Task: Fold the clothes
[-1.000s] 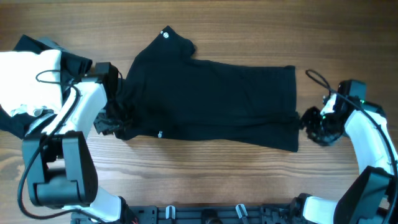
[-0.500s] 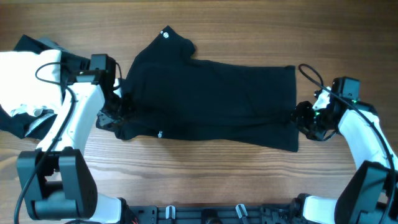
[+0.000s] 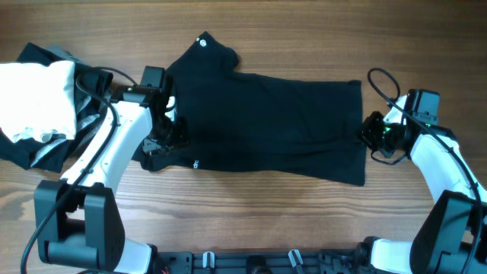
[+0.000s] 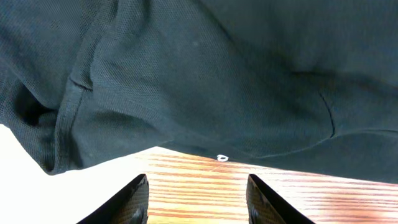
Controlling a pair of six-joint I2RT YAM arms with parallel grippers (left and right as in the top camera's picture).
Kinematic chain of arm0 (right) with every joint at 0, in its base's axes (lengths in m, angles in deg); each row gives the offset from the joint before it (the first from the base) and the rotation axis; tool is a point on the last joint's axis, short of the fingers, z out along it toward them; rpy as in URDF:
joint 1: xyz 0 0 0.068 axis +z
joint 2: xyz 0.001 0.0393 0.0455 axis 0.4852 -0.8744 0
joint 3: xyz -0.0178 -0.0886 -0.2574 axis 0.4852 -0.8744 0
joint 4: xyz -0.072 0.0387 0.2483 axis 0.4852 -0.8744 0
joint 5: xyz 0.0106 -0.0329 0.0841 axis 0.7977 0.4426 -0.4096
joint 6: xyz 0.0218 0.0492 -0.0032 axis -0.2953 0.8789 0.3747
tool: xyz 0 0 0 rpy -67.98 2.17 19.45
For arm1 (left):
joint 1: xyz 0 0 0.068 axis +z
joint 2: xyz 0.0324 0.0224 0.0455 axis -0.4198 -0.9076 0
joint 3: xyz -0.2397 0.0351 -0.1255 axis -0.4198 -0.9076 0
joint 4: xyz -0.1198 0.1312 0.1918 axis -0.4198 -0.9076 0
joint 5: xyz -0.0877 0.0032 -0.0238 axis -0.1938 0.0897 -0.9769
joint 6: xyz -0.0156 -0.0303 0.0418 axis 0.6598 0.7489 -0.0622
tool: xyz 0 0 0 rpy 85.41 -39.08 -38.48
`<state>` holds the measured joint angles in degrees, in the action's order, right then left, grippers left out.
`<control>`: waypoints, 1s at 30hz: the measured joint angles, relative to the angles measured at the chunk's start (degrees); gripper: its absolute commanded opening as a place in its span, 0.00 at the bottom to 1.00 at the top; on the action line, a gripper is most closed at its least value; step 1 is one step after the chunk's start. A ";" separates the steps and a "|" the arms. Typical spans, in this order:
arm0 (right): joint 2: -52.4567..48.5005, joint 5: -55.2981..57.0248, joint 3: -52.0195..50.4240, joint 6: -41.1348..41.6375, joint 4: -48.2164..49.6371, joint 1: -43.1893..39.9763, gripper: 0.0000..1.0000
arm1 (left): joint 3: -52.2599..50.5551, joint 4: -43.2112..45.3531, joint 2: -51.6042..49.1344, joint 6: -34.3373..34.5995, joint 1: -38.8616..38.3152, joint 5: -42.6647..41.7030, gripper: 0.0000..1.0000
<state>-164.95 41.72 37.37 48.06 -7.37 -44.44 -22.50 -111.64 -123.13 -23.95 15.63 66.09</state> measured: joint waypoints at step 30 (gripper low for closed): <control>4.44 -6.38 0.00 -6.51 -6.84 0.00 0.08 | -15.50 24.17 0.07 1.05 -6.99 -1.22 0.18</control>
<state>-160.51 35.34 37.37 41.55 -14.21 -44.44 -37.99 -87.47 -123.07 -22.90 8.64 64.87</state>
